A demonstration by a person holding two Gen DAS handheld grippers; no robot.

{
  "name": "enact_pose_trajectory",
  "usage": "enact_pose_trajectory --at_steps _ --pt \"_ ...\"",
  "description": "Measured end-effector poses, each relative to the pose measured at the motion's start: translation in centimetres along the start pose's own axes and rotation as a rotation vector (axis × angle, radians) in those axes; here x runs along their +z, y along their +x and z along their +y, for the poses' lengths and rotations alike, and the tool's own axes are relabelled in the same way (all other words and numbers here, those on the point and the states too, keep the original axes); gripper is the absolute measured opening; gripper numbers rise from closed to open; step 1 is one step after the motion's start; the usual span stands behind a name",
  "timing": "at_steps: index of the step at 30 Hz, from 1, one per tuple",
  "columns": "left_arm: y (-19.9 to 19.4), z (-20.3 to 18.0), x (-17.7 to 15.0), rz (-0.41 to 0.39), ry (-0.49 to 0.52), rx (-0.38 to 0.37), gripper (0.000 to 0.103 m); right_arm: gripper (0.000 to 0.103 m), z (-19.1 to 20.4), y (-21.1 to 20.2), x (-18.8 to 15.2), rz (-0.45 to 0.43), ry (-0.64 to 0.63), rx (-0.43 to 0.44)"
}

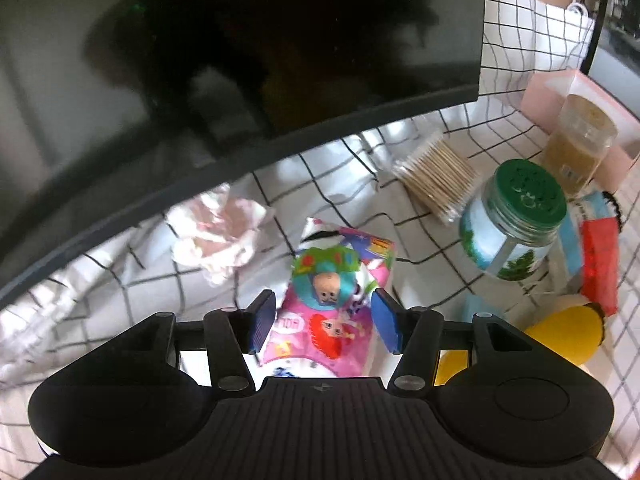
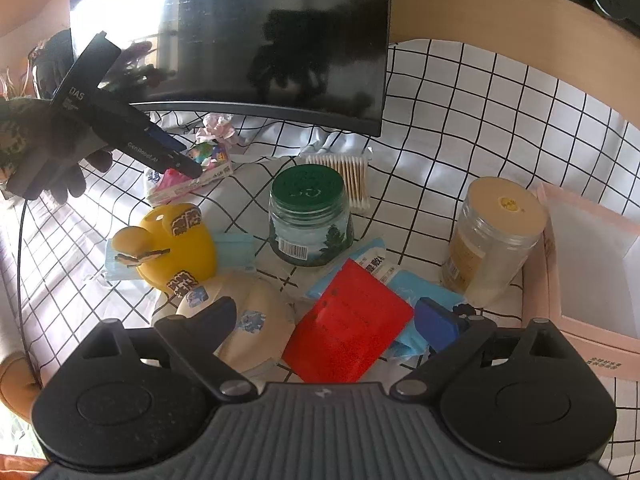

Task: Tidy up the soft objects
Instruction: 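Close left tool on Kleenex pack while right tool grasps crumpled pink tissue, then carry Kleenex pack in left tool and pink tissue in right tool over pink box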

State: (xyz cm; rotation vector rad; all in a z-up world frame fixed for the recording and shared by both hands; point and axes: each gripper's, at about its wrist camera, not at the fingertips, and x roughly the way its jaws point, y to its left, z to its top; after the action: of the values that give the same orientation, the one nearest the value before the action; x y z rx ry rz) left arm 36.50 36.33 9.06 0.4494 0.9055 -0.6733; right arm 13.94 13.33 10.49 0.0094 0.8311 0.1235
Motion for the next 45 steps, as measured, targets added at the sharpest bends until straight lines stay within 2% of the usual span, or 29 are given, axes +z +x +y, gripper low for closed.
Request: enact_pose_trajectory --at_steps 3,5,10,13,14,15,16,19,21,24,27,29,32,35,36,37,38,40,45 --pt "1.3 -0.8 -0.6 0.035 0.044 0.002 0.067 0.097 -0.3 0.1 -0.2 0.002 0.018 -0.008" --pt "1.2 -1.6 -0.9 0.011 0.091 0.023 0.069 0.097 -0.4 0.1 -0.3 -0.002 0.027 -0.016" --pt "1.0 -0.7 -1.9 -0.029 -0.041 0.021 0.068 0.097 -0.1 0.1 0.9 -0.062 0.020 -0.031" --pt "0.6 -1.3 -3.2 -0.066 -0.044 0.041 0.069 0.097 0.6 0.7 3.6 -0.090 0.050 0.022" --pt "0.5 -1.5 -3.6 -0.082 -0.039 0.049 0.067 0.097 1.1 1.0 4.8 -0.093 0.058 0.049" --pt "0.2 -1.7 -4.0 -0.105 -0.041 0.059 0.059 0.097 1.7 1.4 6.1 -0.098 0.058 0.074" --pt "0.0 -1.7 -4.3 -0.130 -0.057 0.069 0.056 0.097 2.4 1.9 7.4 -0.103 0.055 0.091" --pt "-1.4 -0.8 -6.1 -0.211 -0.200 0.082 0.051 0.097 5.3 3.9 11.7 -0.114 0.061 0.136" --pt "-3.1 0.1 -7.6 -0.251 -0.304 0.123 0.051 0.097 7.4 6.4 14.3 -0.100 0.075 0.151" --pt "-5.6 2.1 -9.4 -0.231 -0.460 0.204 0.050 0.097 10.6 10.7 17.1 -0.080 0.117 0.135" --pt "-7.9 4.2 -11.6 -0.250 -0.612 0.239 0.050 0.094 13.6 15.6 19.2 -0.019 0.084 0.147" --pt "-9.5 5.1 -13.0 -0.275 -0.693 0.251 0.050 0.090 15.0 18.4 20.0 0.029 0.076 0.112" --pt "-11.4 5.3 -14.5 -0.297 -0.740 0.284 0.050 0.087 15.0 22.5 20.8 0.137 0.196 0.092" --pt "-12.1 5.3 -15.7 -0.296 -0.777 0.302 0.050 0.074 14.2 25.5 20.5 0.194 0.301 0.093" --pt "-12.0 5.3 -15.9 -0.289 -0.784 0.310 0.050 0.054 14.0 26.4 20.5 0.215 0.314 0.098" --pt "-11.9 5.3 -16.1 -0.280 -0.790 0.318 0.050 0.027 13.9 27.0 20.5 0.243 0.310 0.103" --pt "-11.8 5.3 -16.3 -0.271 -0.799 0.324 0.050 0.022 13.8 27.4 20.4 0.277 0.300 0.115" --pt "-11.7 5.4 -16.9 -0.263 -0.814 0.334 0.050 0.016 13.5 26.2 20.4 0.288 0.295 0.172" --pt "-11.1 6.3 -16.2 -0.244 -0.830 0.345 0.050 0.015 12.7 19.9 20.3 0.308 0.226 0.332"
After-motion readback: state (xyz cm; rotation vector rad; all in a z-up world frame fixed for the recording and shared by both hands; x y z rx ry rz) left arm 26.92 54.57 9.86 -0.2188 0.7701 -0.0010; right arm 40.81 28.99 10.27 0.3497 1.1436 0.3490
